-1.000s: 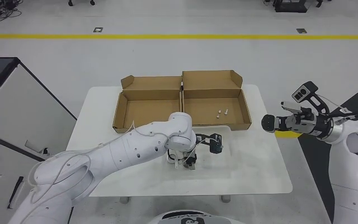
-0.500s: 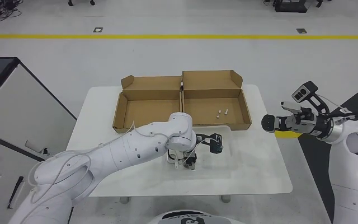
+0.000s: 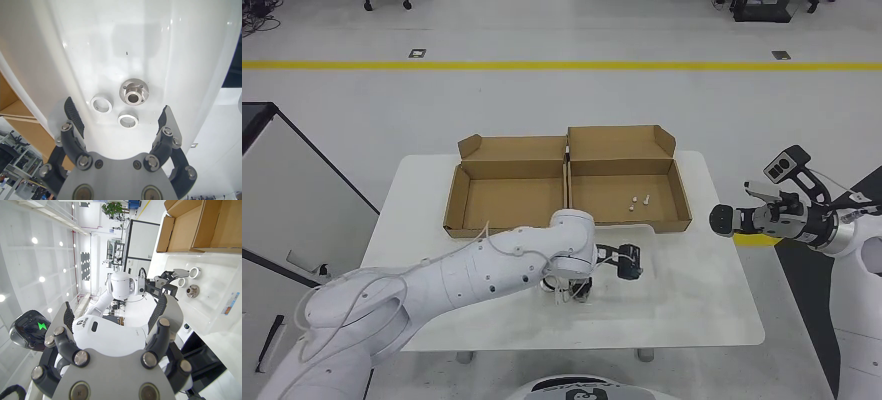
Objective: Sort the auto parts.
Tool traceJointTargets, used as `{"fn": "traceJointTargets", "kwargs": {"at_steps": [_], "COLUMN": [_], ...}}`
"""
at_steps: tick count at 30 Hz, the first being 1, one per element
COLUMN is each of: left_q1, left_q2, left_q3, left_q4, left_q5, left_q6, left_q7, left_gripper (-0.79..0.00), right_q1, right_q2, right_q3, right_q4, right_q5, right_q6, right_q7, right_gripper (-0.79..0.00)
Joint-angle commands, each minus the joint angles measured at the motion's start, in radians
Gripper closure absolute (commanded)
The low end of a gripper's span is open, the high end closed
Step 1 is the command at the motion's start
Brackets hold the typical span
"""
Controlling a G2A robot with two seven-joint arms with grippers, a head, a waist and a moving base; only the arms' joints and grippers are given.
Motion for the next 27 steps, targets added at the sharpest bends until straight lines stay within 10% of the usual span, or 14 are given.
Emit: {"fn": "traceJointTargets", "kwargs": {"at_steps": [1, 27], "left_q1": [0.000, 0.065], "left_q2": [-0.003, -0.013], "left_q3": [0.004, 0.004], "left_q4": [-0.007, 0.027], "left_q5": [0.002, 0.033], "left_q6": [0.014, 0.017], "left_q7": [-0.013, -0.017], "left_gripper": [-0.785, -0.391], "right_q1": [0.000, 0.000], "right_q2": [0.000, 0.000], "right_q3": [0.000, 0.000], "right_q4": [0.000, 0.000], "right_q5": [0.000, 0.000], "right_q6": [0.000, 0.000], "right_q7": [0.000, 0.000], "right_gripper": [-0.785, -0.785]}}
